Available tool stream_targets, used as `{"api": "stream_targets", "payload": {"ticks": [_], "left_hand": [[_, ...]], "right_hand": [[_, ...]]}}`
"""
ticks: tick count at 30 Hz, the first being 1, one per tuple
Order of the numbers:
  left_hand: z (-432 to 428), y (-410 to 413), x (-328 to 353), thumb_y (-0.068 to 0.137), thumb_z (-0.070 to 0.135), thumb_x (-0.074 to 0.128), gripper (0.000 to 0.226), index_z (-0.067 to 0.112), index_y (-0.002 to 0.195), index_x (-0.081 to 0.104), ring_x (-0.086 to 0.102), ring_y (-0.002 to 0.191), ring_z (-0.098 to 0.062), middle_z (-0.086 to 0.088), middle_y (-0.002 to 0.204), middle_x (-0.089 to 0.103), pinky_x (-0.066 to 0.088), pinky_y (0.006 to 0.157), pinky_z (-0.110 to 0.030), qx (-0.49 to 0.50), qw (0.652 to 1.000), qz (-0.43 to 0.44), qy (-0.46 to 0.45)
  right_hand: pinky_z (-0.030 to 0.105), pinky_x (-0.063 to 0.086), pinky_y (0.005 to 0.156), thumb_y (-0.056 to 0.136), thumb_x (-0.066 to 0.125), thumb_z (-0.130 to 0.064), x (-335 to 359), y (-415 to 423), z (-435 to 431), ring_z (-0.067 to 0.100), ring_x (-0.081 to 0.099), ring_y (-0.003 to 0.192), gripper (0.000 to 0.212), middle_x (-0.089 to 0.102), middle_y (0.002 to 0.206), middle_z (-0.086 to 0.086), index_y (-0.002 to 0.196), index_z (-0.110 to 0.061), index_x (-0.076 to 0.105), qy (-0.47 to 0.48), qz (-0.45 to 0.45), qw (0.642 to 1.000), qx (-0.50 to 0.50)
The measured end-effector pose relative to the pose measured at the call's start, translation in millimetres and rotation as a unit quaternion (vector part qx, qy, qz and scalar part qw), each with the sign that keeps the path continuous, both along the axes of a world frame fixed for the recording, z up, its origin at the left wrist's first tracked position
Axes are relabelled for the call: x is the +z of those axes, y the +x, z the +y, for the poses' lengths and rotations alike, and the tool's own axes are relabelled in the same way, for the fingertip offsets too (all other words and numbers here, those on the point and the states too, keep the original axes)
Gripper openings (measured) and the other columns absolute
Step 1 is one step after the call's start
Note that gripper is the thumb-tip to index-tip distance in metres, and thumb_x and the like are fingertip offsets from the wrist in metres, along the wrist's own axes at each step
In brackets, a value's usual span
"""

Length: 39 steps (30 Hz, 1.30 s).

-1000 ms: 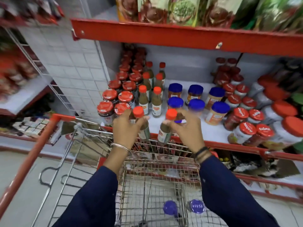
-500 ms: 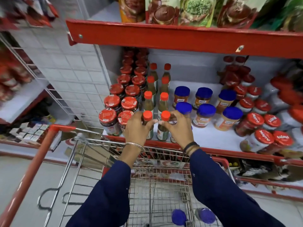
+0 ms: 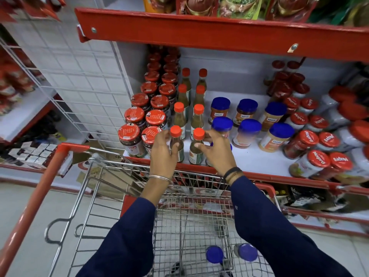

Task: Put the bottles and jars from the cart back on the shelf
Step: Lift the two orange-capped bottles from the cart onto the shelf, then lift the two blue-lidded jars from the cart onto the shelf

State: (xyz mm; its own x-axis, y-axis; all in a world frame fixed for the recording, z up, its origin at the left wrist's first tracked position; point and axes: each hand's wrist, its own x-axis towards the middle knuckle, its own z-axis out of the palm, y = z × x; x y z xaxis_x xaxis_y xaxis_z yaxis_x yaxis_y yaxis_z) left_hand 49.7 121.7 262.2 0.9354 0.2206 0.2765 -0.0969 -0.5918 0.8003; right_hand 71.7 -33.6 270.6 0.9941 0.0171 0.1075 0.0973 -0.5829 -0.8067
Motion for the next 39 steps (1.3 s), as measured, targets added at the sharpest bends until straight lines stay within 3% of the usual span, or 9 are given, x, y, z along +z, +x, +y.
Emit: {"api": "stream_targets", "payload": {"ticks": [3,6,12,16,20,24,32,35,39], "left_hand": [[-10.9,-30.8,-0.7,0.090,0.010,0.051,0.029,0.005,0.118,0.046,0.049,0.108,-0.015,-0.013,0.116,0.053,0.045,0.094,-0.031,-0.030,0.993,-0.113,0.032],[-27.7,-64.1,-29.3,0.090,0.016,0.049,0.028,0.004,0.115,0.050,0.048,0.111,-0.016,-0.014,0.116,0.056,0.039,0.099,-0.026,-0.120,0.987,-0.082,0.065],[-66.5,-121.8,-141.0,0.089,0.036,0.043,0.044,0.008,0.123,0.045,0.051,0.113,-0.026,-0.014,0.123,0.052,0.041,0.094,-0.030,-0.249,0.944,0.199,0.091],[-91.8,-149.2,-209.8,0.081,0.038,0.054,0.057,0.004,0.125,0.042,0.051,0.117,-0.032,-0.018,0.127,0.052,0.044,0.098,-0.040,-0.297,0.862,0.403,0.080],[-109.6,-171.6,-262.3,0.072,0.041,0.066,0.075,0.011,0.132,0.032,0.048,0.116,-0.035,-0.015,0.131,0.042,0.047,0.093,-0.046,-0.327,0.799,0.482,0.151],[-132.6,-183.2,-284.0,0.071,0.034,0.068,0.083,0.013,0.136,0.021,0.043,0.119,-0.035,-0.012,0.136,0.033,0.049,0.087,-0.046,-0.310,0.775,0.497,0.238],[-146.5,-166.0,-296.5,0.075,0.011,0.066,0.062,0.007,0.126,0.032,0.046,0.117,-0.036,-0.015,0.131,0.042,0.053,0.087,-0.047,-0.302,0.763,0.490,0.295],[-143.8,-163.4,-283.9,0.075,0.014,0.064,0.057,0.006,0.123,0.036,0.045,0.117,-0.035,-0.014,0.128,0.047,0.052,0.087,-0.047,-0.307,0.771,0.456,0.320],[-140.0,-153.5,-245.5,0.072,0.016,0.063,0.058,0.007,0.123,0.037,0.042,0.116,-0.033,-0.014,0.127,0.047,0.049,0.089,-0.043,-0.285,0.813,0.429,0.273]], "right_hand": [[0.020,0.052,0.085,0.082,0.066,-0.017,4.2,-26.9,-15.0,0.011,0.059,0.104,0.041,0.061,0.120,0.004,0.122,-0.013,0.054,0.040,-0.022,0.999,-0.001],[0.001,0.042,0.084,0.084,0.065,-0.018,-7.7,-71.3,-41.8,-0.004,0.055,0.096,0.035,0.059,0.109,-0.008,0.118,-0.014,0.057,0.048,-0.055,0.997,-0.001],[0.037,0.047,0.097,0.087,0.060,-0.024,-126.8,-146.2,-117.1,0.022,0.056,0.113,0.037,0.057,0.126,0.006,0.122,-0.014,0.055,-0.100,0.159,0.982,0.030],[0.037,0.036,0.107,0.082,0.065,-0.030,-202.4,-169.2,-153.4,0.029,0.038,0.132,0.064,0.037,0.146,0.011,0.137,-0.013,0.037,-0.212,0.353,0.906,0.100],[0.043,0.030,0.113,0.071,0.075,-0.029,-254.7,-179.7,-171.5,0.029,0.020,0.142,0.090,0.019,0.156,0.009,0.144,-0.016,0.024,-0.283,0.440,0.835,0.169],[0.041,0.034,0.110,0.071,0.074,-0.019,-285.2,-184.3,-175.3,0.033,0.028,0.138,0.090,0.023,0.153,0.012,0.144,-0.013,0.022,-0.314,0.455,0.804,0.219],[0.044,0.048,0.095,0.074,0.067,-0.005,-291.3,-176.4,-176.4,0.034,0.043,0.124,0.063,0.043,0.135,0.013,0.129,-0.008,0.037,-0.366,0.399,0.810,0.226],[0.040,0.047,0.092,0.072,0.066,-0.006,-270.6,-171.9,-182.4,0.032,0.045,0.123,0.062,0.047,0.134,0.010,0.128,-0.010,0.040,-0.331,0.383,0.838,0.205],[0.033,0.048,0.078,0.066,0.067,-0.007,-221.7,-163.8,-190.5,0.029,0.055,0.107,0.053,0.058,0.116,0.008,0.115,-0.014,0.046,-0.266,0.350,0.882,0.166]]}}
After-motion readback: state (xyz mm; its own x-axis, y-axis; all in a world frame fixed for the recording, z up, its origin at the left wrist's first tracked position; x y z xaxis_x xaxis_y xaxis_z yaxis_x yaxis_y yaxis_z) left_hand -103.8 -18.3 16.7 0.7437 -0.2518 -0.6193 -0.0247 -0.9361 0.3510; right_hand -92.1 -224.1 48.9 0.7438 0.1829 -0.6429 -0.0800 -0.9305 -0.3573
